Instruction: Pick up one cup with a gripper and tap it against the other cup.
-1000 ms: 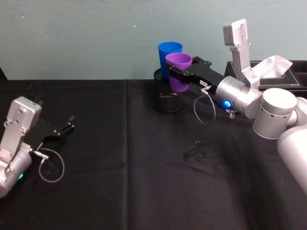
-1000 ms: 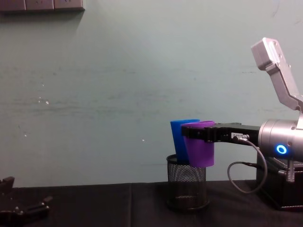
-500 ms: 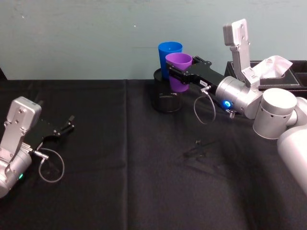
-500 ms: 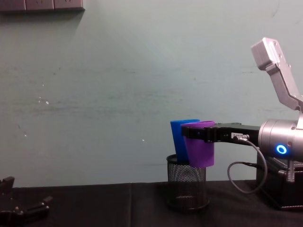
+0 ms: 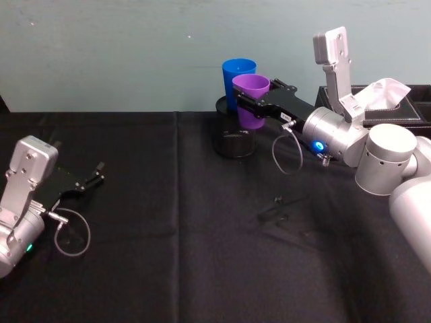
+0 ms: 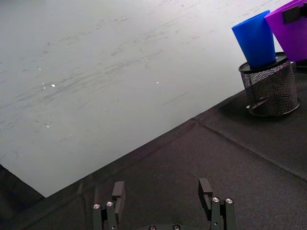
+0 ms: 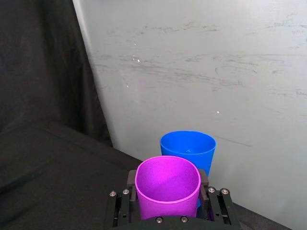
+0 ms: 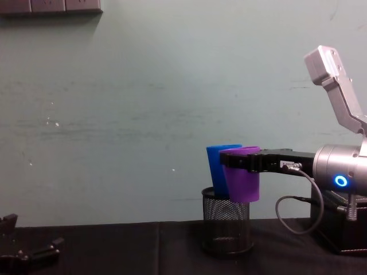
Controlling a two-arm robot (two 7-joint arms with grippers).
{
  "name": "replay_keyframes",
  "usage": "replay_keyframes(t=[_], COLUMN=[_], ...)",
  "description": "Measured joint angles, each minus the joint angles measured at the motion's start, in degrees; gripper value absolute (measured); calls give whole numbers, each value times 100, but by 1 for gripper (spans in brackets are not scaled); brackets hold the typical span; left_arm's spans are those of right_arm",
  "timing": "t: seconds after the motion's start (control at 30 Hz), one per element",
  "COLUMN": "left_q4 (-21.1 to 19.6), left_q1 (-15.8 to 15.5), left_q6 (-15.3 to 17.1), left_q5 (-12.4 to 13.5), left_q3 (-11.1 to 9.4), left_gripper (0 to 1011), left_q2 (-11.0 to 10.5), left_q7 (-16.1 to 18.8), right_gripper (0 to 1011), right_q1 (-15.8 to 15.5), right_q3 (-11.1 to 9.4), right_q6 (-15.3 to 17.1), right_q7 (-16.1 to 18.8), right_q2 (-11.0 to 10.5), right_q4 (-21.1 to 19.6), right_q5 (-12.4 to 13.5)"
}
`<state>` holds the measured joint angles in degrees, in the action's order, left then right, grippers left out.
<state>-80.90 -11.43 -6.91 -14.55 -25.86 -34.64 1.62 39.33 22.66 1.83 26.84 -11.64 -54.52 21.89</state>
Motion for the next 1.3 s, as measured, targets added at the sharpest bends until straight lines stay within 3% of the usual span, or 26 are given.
replay_keyframes(t=[1.3], left_q4=[0], left_q1=[0], left_q6=[0], left_q5=[0], left_q3=[0], left_gripper=[1000], left_q2=[0], left_q7=[0], right_gripper=[723], right_q1=[0], right_q3=[0], right_q6=[0], right_q7=[1], right_q2=[0], right_q4=[0], right_q5=[0])
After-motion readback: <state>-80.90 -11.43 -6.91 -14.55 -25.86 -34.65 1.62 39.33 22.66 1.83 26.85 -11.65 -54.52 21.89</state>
